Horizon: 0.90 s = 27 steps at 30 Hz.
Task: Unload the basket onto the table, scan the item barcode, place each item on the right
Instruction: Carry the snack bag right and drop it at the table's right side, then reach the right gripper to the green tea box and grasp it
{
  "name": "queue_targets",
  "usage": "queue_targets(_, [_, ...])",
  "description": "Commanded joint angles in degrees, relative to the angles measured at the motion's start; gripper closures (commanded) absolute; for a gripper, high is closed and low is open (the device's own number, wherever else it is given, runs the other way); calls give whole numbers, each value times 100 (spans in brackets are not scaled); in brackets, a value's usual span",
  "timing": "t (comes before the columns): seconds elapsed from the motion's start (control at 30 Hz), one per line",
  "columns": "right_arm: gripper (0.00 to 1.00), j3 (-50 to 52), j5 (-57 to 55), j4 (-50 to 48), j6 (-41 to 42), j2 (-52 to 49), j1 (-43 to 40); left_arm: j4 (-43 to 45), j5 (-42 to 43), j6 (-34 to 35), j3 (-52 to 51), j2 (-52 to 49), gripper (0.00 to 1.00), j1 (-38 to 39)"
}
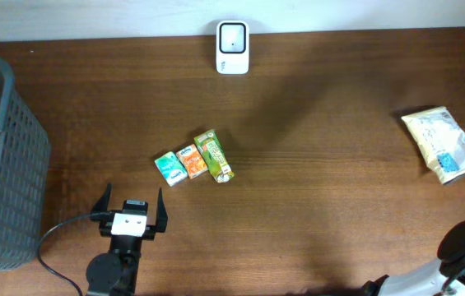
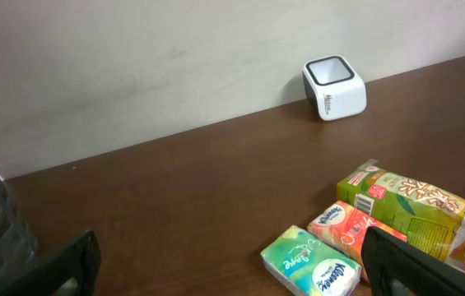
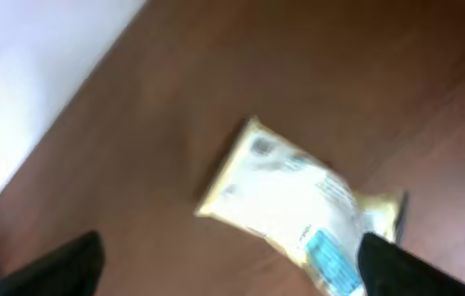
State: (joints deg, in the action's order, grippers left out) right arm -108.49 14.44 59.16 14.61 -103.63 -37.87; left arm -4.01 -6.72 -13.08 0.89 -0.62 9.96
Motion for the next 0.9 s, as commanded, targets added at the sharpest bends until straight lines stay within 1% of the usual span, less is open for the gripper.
queue_targets(0.0, [1, -439, 920, 546, -238, 50, 726, 11, -42, -72, -39, 26, 1, -11])
queue_targets(0.07, [1, -332, 1217, 903, -238, -11, 1427, 11, -42, -72, -39, 26, 1, -11])
queue_targets(0.13, [2, -76, 1213, 1036, -352, -114, 2205, 11, -42, -72, -39, 26, 1, -11])
queue_targets(0.17, [7, 109, 1193, 1012, -450, -195, 2728, 11, -42, -72, -39, 26, 1, -11])
queue_targets(0.2, [9, 264, 1191, 942, -634, -258, 3101, 11, -44, -72, -39, 26, 1, -11])
queue_targets(0.23, [14, 433, 1176, 883, -925, -343, 3530, 11, -42, -72, -39, 26, 1, -11])
queue_targets(0.27, [18, 595, 1012, 800, -1040, -450, 3956, 11, -44, -72, -39, 26, 1, -11])
queue_targets(0.33, [18, 785, 627, 697, -1034, -649, 4509, 11, -44, -72, -39, 26, 1, -11])
queue_targets(0.37, [19, 892, 431, 629, -1034, -874, 4953, 11, -42, -72, -39, 26, 1, -11])
queue_targets(0.47, [20, 1051, 437, 278, -1040, -1351, 5775, 11, -42, -72, -39, 26, 1, -11])
queue_targets(0.53, [23, 1080, 485, 157, -1154, -1517, 6081, 11, -42, -72, -39, 26, 1, -11])
queue_targets(0.57, [26, 1082, 640, 107, -1394, -1626, 6328, 11, -42, -72, -39, 26, 1, -11])
queue_targets(0.6, [26, 1084, 776, 79, -1582, -1672, 6487, 11, -42, -72, -39, 26, 1, -11])
queue_targets(0.73, [28, 1097, 807, -101, -1609, -1849, 6918, 11, -42, -72, -39, 26, 1, -11])
queue_targets(0.77, [32, 1121, 796, -157, -1582, -1897, 6981, 11, -42, -72, -39, 26, 1, -11])
queue_targets(0.83, [45, 1191, 669, -358, -1556, -2052, 7060, 11, -42, -72, -39, 26, 1, -11])
queue_targets(0.87, [47, 1224, 415, -446, -1346, -2111, 7058, 11, -42, -72, -39, 26, 1, -11])
